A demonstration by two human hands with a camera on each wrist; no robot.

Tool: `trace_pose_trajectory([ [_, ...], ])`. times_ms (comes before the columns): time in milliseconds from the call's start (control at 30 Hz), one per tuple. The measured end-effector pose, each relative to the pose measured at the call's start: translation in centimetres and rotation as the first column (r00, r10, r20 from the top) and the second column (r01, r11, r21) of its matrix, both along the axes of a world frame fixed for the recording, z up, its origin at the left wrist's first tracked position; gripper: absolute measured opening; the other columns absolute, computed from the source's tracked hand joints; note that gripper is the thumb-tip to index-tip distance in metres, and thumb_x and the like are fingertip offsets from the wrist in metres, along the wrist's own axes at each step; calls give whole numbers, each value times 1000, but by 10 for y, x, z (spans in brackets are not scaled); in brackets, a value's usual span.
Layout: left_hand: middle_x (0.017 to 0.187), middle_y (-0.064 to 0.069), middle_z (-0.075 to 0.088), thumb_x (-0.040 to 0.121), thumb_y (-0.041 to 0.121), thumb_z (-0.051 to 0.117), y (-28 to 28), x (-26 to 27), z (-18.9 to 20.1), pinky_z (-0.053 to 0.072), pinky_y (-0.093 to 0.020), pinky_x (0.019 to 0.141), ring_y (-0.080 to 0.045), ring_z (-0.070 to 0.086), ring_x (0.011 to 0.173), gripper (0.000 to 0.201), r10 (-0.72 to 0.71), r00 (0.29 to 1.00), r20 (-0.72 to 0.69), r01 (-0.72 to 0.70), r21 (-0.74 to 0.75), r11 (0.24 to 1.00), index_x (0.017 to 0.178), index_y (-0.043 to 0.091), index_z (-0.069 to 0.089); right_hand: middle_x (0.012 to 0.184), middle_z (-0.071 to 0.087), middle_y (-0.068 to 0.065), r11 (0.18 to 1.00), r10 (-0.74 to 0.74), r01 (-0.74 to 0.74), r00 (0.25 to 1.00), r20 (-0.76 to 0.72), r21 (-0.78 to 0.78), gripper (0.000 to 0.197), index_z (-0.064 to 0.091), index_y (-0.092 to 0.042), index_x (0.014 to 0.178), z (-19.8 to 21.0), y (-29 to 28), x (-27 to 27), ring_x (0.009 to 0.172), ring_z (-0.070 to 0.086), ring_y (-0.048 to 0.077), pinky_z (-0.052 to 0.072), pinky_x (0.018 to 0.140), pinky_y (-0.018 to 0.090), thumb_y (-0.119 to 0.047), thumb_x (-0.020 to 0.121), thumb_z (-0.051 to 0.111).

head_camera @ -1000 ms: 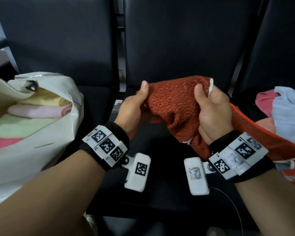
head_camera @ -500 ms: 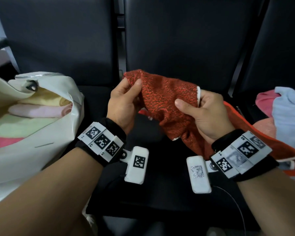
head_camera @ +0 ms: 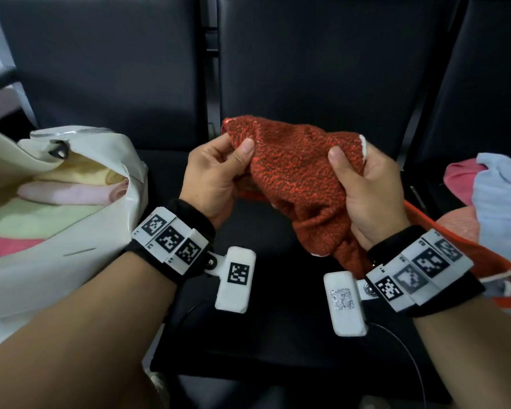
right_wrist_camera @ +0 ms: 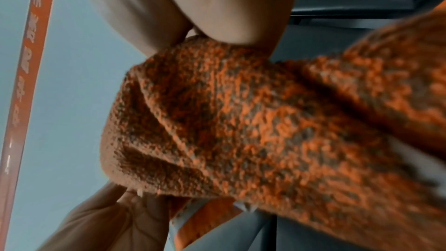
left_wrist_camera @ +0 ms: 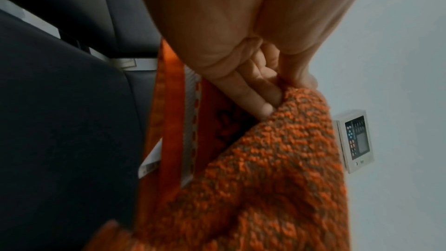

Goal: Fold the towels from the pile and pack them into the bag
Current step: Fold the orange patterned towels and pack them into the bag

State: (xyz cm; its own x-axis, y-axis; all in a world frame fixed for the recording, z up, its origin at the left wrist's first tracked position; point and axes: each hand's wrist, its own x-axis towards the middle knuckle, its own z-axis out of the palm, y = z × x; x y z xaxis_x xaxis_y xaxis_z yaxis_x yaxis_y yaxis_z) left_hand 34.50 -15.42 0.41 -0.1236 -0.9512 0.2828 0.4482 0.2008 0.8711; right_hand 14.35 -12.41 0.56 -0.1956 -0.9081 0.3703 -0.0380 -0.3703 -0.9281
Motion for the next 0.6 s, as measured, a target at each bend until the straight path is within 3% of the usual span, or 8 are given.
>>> trace_pose_trajectory([
  [67, 84, -7, 75, 99, 10, 56, -1, 2, 0, 62, -36, 62, -18, 72, 71, 18, -16, 1000, 6, 16, -5, 1000, 111, -1, 65, 108, 75, 9, 999, 44, -44, 998, 48, 3, 12, 71, -18, 104, 0, 1, 0, 107, 71, 26, 55, 98, 49, -23, 93, 69],
  [167, 87, -8, 75, 100, 7, 54, -3, 4, -4, 62, -37, 65, -20, 72, 73, 19, -22, 1000, 19, 22, -4, 1000, 113, -3, 64, 111, 74, 13, 992, 121, -124, 986, 115, 14, 32, 68, -9, 110, 1, 5, 0, 108, 71, 29, 56, 94, 44, -22, 83, 80],
  [300, 92, -7, 74, 98, 6, 54, -7, 6, -7, 61, -33, 71, -17, 72, 80, 21, -41, 999, -9, 41, 22, 999, 115, -1, 63, 110, 75, 11, 989, 148, -150, 980, 134, 3, 38, 66, -6, 112, 3, 8, 0, 105, 72, 26, 57, 87, 34, -13, 76, 79],
  [433, 95, -11, 70, 94, 3, 55, -9, 10, -6, 60, -36, 83, -21, 70, 88, 32, -68, 997, -40, 69, 16, 997, 125, 0, 62, 110, 74, 15, 997, 83, -82, 987, 139, -10, 24, 70, -9, 109, -1, 3, -4, 106, 71, 32, 55, 96, 49, -8, 85, 76],
  [500, 93, -9, 70, 94, -2, 51, -10, 10, -5, 59, -33, 80, -18, 69, 84, 37, -53, 996, -76, 55, 27, 998, 130, 0, 59, 112, 73, 18, 997, 73, -71, 985, 154, -15, 22, 69, -7, 111, -2, 1, -5, 108, 70, 34, 54, 98, 52, -8, 89, 72],
  [600, 86, -4, 64, 94, -2, 52, -8, 4, -4, 55, -24, 70, -9, 59, 69, 38, 7, 996, -86, 0, 80, 997, 131, -5, 57, 111, 73, 16, 997, 80, -78, 984, 160, -24, 17, 69, -8, 111, -2, 1, -2, 108, 70, 32, 55, 97, 47, -9, 94, 68],
])
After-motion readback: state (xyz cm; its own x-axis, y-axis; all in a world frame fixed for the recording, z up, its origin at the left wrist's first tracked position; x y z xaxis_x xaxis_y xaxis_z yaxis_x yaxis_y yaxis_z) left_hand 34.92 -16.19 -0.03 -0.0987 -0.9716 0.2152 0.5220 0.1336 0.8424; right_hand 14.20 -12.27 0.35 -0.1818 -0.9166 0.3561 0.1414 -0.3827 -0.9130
